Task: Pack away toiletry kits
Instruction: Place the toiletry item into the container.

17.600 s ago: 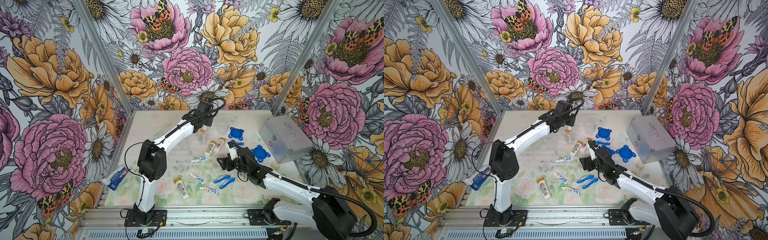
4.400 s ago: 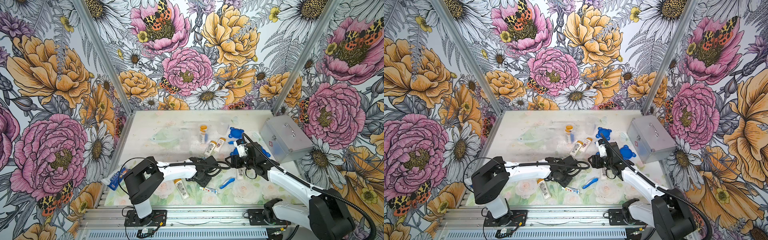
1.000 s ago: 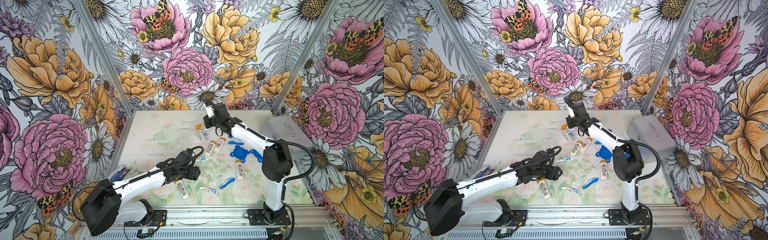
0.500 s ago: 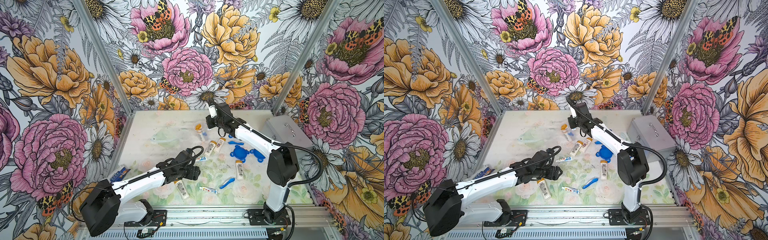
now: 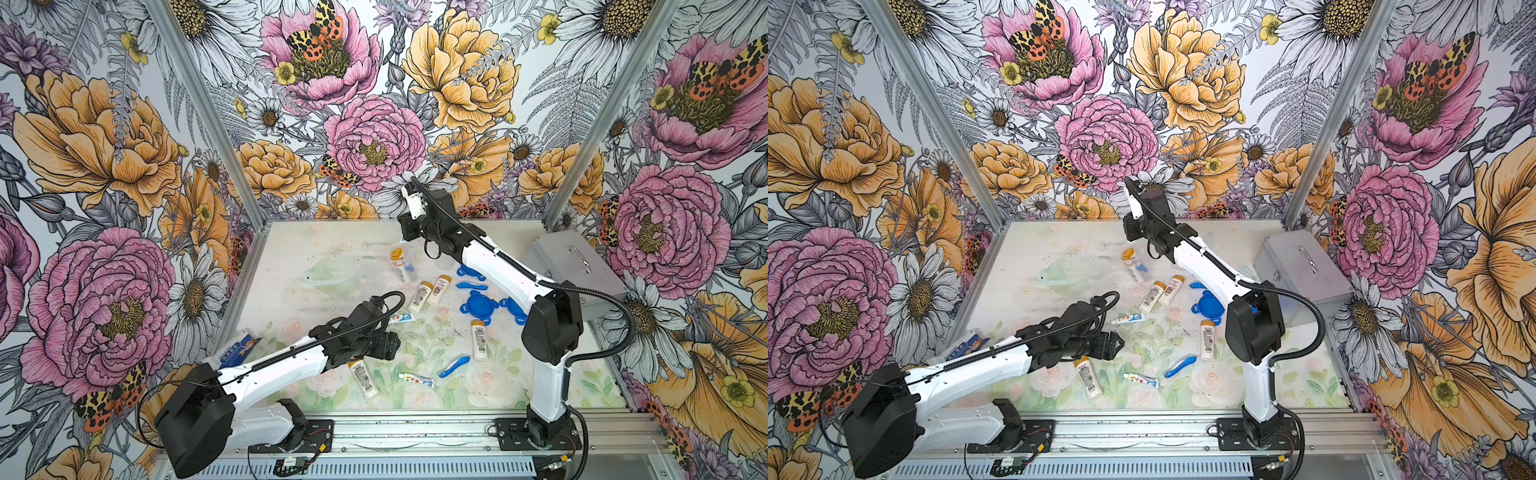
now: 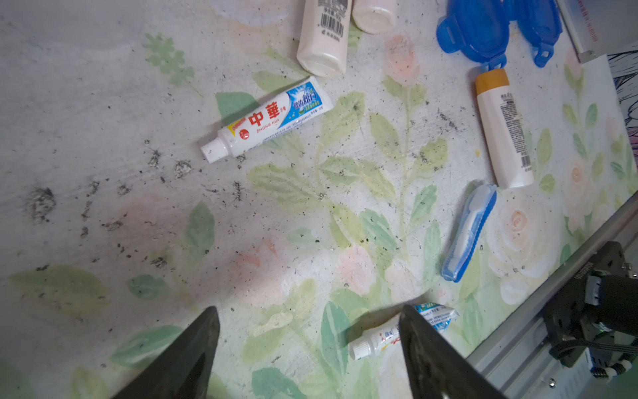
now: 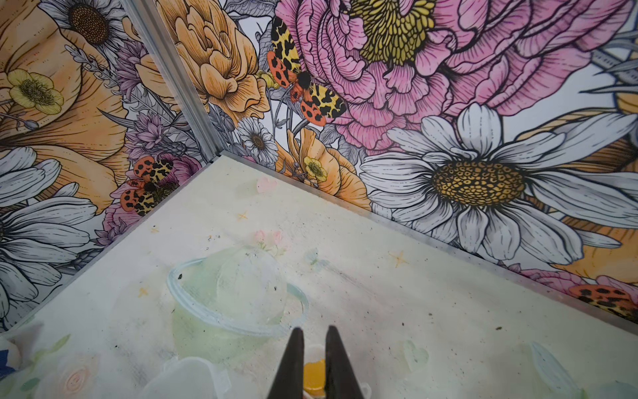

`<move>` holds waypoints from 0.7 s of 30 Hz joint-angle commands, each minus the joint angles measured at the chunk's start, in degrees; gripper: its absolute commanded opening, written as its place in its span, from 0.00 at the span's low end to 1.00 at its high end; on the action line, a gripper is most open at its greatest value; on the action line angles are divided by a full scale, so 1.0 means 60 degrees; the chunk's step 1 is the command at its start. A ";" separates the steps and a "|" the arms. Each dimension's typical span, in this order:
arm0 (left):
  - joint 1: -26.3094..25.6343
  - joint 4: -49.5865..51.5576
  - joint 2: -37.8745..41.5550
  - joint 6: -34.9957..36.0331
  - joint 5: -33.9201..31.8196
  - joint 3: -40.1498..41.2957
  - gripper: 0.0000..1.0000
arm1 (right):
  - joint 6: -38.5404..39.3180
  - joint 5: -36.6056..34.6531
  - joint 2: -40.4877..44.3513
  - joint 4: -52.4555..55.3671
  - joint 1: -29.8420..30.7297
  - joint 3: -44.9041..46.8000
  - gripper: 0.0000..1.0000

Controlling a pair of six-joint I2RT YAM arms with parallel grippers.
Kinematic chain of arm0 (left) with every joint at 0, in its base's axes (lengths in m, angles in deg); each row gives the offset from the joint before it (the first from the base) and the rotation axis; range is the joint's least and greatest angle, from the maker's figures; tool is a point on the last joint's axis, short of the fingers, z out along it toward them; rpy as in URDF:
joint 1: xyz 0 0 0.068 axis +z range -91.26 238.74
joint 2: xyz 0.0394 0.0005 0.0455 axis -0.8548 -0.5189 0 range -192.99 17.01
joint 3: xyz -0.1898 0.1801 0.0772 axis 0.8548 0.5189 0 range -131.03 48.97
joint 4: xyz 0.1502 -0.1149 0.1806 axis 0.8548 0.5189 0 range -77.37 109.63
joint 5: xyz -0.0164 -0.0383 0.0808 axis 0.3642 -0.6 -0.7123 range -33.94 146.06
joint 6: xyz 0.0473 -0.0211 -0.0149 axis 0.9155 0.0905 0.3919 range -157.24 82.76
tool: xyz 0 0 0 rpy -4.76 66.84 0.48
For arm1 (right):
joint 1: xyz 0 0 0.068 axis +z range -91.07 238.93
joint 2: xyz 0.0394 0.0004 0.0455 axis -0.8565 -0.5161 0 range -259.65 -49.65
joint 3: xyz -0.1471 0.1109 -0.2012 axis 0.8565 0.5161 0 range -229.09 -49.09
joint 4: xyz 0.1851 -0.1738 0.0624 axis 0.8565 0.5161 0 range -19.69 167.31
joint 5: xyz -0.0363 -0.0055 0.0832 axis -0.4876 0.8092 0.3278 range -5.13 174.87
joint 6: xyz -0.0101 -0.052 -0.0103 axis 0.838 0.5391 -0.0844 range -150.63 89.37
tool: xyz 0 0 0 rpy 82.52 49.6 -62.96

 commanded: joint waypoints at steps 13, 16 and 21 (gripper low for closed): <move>0.0422 -0.0234 0.0354 0.0112 0.0011 0.0258 0.81 | 0.0248 -0.0710 -0.1158 0.0138 -0.0021 -0.0267 0.00; 0.0481 -0.0226 0.0329 0.0155 0.0041 0.0243 0.81 | 0.0276 -0.0917 -0.1299 0.0229 -0.0072 -0.0282 0.00; 0.0521 -0.0223 0.0284 0.0200 0.0092 0.0209 0.81 | 0.0444 -0.1369 -0.1467 0.0427 -0.0127 -0.0273 0.00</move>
